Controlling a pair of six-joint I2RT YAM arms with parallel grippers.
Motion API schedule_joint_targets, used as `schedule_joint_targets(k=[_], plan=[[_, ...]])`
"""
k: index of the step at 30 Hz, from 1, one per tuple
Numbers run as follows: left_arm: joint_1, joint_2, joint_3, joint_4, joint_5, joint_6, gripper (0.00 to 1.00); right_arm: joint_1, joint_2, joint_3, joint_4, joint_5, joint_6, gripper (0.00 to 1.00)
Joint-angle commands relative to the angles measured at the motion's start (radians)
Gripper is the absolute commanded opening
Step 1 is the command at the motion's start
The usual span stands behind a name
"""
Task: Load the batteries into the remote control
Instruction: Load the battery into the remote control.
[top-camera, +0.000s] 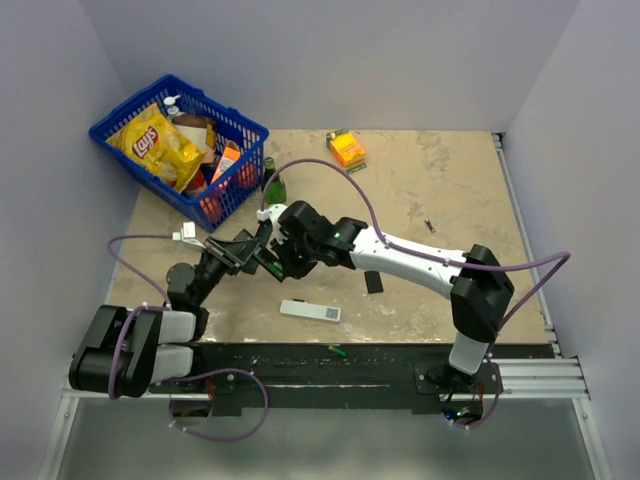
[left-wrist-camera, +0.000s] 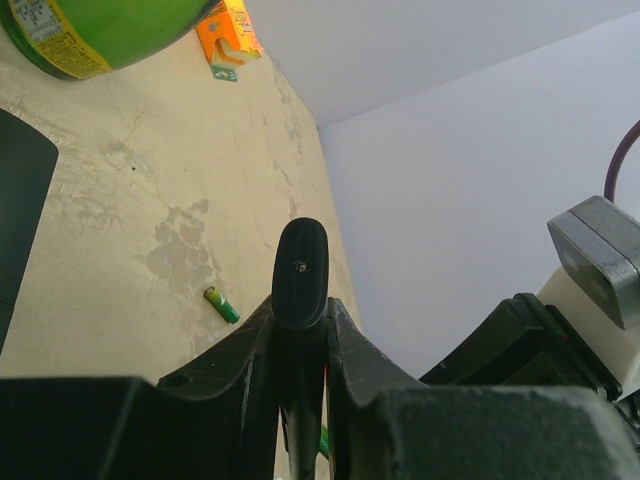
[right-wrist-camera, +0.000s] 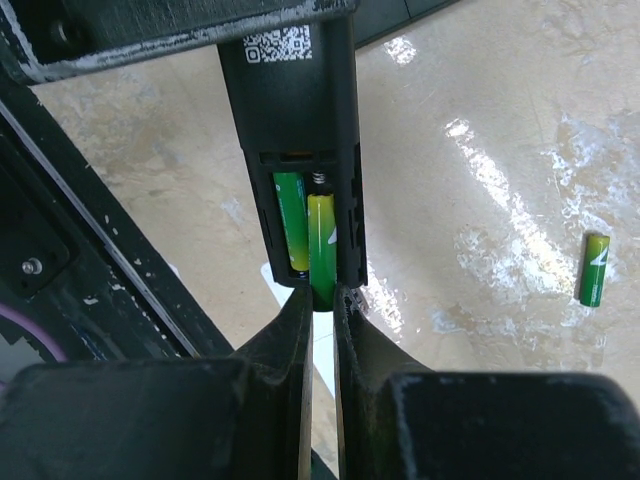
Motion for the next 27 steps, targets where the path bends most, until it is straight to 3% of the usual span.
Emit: schedule_joint_targets(k=[1,12,27], plan=[[-0.023,-0.016,-0.166,0.624,-0.041,-0.013,0.00,-0.001,0.028,0.081,-0.037,0.036,0.005,0.00],[-0.029,-0.046,-0.168,0.624,-0.056,-0.037,0.00,-0.001,0.049,0.111,-0.060,0.048,-0.010,0.00],[-0.029,-0.016,-0.180,0.619,-0.088,-0.111,0.00,-0.001,0.036,0.114,-0.063,0.067,-0.016,0.24]])
